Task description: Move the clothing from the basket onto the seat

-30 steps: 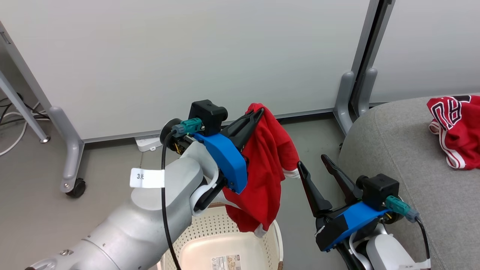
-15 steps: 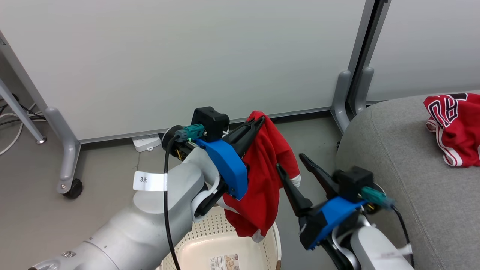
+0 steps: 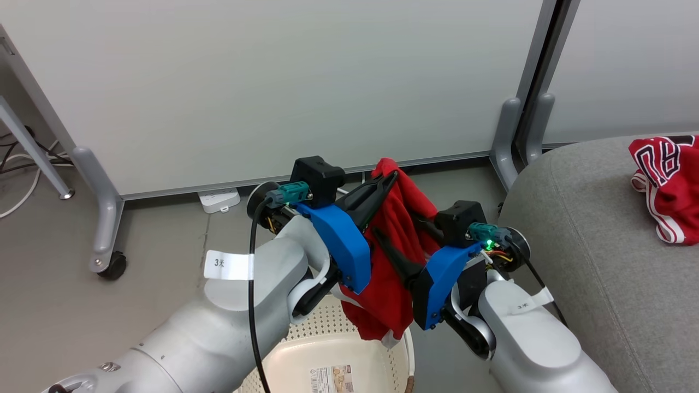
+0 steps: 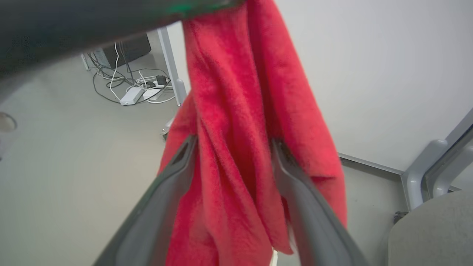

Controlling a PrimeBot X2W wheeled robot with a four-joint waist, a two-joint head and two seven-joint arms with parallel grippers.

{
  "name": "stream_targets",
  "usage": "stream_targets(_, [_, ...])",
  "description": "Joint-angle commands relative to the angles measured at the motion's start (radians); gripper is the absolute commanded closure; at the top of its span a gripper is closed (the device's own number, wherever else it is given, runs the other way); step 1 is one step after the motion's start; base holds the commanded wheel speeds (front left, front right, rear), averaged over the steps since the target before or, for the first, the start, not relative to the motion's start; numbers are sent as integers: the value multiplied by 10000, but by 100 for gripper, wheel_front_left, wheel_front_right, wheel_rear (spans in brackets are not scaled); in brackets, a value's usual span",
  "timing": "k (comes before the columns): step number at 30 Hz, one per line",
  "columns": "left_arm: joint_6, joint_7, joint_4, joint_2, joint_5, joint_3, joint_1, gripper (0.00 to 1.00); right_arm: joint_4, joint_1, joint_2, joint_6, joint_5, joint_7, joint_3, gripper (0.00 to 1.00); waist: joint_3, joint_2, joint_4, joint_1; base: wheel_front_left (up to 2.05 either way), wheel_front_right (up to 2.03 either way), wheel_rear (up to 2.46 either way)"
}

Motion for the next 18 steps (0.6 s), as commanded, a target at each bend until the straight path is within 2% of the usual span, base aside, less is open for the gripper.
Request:
stream_targets(1, [-4, -72, -26, -8, -46, -43, -143, 100, 376, -253, -11, 5, 131, -76, 177, 0, -5, 0, 50, 0, 0, 0, 0])
stream_targets(8, [-4, -140, -152, -88, -88, -146, -236, 100, 1859, -926, -16, 5, 1120, -455, 1239, 0, 35, 0, 135, 0, 0, 0, 0])
stream_targets(9, [-4, -151, -174, -99, -97, -155, -243, 100, 2023, -998, -11, 3, 1277, -521, 1365, 46, 38, 0, 148, 0, 0, 0, 0])
stream_targets(10, [-4, -160, -187, -106, -109, -169, -241, 100, 2161, -1086, -13, 5, 1421, -625, 1479, 84, 39, 0, 160, 0, 0, 0, 0])
stream_targets(11, [-4, -156, -202, -110, -116, -178, -244, 100, 2263, -1159, -13, 5, 1570, -726, 1615, 100, 38, 0, 170, 0, 0, 0, 0])
stream_targets(18, [-6, -185, -216, -37, -192, -235, -215, 100, 2757, -1525, -14, 3, 2290, -1298, 2347, 100, 18, 0, 145, 0, 0, 0, 0])
